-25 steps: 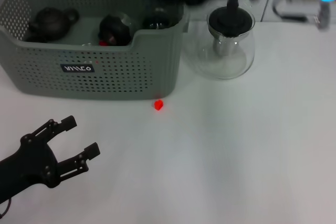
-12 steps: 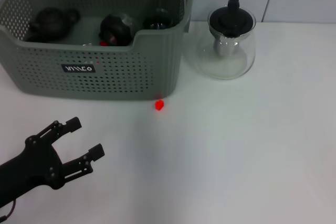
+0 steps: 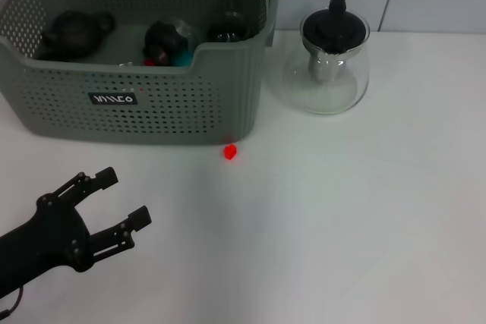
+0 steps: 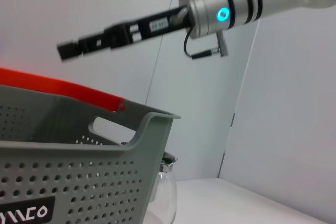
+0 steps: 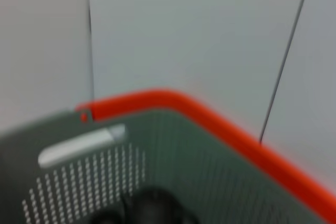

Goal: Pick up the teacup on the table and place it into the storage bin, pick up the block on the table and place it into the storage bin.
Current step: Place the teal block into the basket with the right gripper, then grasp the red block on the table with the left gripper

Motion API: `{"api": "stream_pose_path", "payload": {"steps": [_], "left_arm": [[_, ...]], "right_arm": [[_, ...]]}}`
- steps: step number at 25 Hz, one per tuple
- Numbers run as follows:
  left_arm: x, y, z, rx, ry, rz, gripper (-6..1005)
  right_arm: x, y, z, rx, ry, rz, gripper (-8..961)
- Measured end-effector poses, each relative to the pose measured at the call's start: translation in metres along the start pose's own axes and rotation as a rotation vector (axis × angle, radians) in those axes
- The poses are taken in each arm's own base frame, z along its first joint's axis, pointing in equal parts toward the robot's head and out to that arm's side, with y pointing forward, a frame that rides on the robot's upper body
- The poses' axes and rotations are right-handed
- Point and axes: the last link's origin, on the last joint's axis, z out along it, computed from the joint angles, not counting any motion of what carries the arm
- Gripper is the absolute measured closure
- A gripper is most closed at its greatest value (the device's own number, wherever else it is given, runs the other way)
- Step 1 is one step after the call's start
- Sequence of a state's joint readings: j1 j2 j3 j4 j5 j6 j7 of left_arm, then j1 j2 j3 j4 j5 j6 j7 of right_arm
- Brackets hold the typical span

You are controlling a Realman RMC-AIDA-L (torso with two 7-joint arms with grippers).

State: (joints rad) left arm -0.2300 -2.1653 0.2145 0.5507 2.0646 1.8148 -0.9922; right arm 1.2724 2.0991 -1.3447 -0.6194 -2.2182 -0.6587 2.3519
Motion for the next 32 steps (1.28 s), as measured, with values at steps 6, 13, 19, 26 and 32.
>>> {"api": "stream_pose_path", "payload": {"steps": [6, 13, 19, 26, 32], "left_arm": [[0.0, 0.0, 0.0, 0.001, 0.0, -0.002, 90], [0.002, -0.003, 0.001, 0.005, -0.001, 0.018, 92], [0.008, -0.004, 0.01, -0.059, -0.011, 0.109, 93], [0.001, -0.011, 0.053, -0.128, -0.135, 0.186, 99], [-0.006, -0.009, 0.105, -0.188, -0.199, 0.203, 125]], "right_arm": [[-0.001, -0.016, -0.069, -0.015, -0.255, 0.022, 199], [0.106, 0.0, -0.181, -0.179, -0.658, -0.046, 8], [0.217, 0.006, -0.233, -0.105, -0.8, -0.026, 13], [0.306, 0.014, -0.252, -0.097, -0.615, 0.16, 14], [0.321, 0.019, -0.255, -0.122, -0.564, 0.195, 14]]}}
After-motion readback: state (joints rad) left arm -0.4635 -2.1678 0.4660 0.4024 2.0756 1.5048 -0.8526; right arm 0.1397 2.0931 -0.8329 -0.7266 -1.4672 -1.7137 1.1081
